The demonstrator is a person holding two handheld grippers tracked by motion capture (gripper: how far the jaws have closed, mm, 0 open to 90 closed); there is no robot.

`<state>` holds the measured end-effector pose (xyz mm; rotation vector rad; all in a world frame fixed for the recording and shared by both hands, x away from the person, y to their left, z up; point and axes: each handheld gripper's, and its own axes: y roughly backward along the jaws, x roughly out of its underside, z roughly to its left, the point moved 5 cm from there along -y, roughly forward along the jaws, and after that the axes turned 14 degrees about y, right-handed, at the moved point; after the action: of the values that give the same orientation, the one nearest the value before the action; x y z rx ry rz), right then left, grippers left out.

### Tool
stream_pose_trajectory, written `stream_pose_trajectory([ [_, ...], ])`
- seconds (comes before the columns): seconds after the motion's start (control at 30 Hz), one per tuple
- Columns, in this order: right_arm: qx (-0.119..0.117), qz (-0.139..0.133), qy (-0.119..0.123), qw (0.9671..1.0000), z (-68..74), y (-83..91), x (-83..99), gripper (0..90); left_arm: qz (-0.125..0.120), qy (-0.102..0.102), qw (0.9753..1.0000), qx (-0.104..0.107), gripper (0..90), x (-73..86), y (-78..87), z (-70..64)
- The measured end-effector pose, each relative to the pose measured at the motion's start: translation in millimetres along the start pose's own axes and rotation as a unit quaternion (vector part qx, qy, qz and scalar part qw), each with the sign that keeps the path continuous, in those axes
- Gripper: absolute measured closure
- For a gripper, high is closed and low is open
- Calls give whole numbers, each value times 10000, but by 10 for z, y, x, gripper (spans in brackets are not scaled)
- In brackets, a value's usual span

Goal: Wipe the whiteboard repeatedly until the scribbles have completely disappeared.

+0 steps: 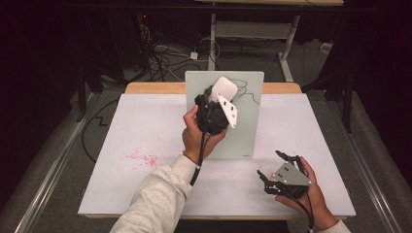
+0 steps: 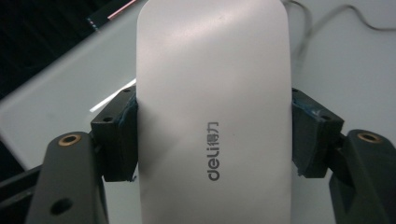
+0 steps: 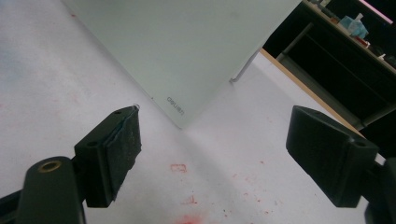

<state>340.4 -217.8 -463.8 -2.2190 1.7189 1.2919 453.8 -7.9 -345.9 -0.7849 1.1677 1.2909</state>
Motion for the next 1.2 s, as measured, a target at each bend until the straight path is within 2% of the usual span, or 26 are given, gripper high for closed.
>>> stream_pose_trajectory([
  [0.1,0,-7,-13,10000,3,-1,-5,186,-24,71,10000,-10,287,-47,-5,73],
  [0.23,25,-57,-47,10000,-9,11,-15,186,-31,71,10000,-34,287,-37,-7,29],
  [0.27,32,-52,-70,10000,-16,18,-15,185,-26,44,10000,0,287,-24,-6,-10],
  [0.4,37,-64,-44,10000,-16,28,-17,186,-38,-278,9995,121,287,86,-5,-271],
  [0.53,40,-76,-53,9999,-23,38,-17,186,-21,-658,9974,282,287,227,5,-563],
  [0.57,53,-90,-5,9999,-30,40,-19,186,-16,-682,9972,315,287,244,6,-608],
  [0.63,31,-81,-54,9999,-20,43,-19,186,-6,-670,9970,389,287,244,6,-646],
  [0.7,31,-77,-43,10000,-18,45,-18,186,8,-656,9968,448,287,219,4,-630],
  [0.77,41,-78,-34,10000,-23,49,-17,186,-3,-571,9975,416,287,175,-1,-572],
  [0.9,62,-80,-25,9999,-38,47,-10,186,-50,-193,9991,375,287,37,-17,-364],
  [0.97,56,-78,-52,9999,-32,45,-11,186,-73,-154,9995,271,287,-27,-27,-269],
  [1.13,75,-86,-16,9999,-36,42,-15,186,-107,143,9995,258,287,-134,-41,-101],
  [1.2,71,-86,-21,9999,-34,41,-16,186,-112,91,9997,218,287,-136,-44,-113],
])
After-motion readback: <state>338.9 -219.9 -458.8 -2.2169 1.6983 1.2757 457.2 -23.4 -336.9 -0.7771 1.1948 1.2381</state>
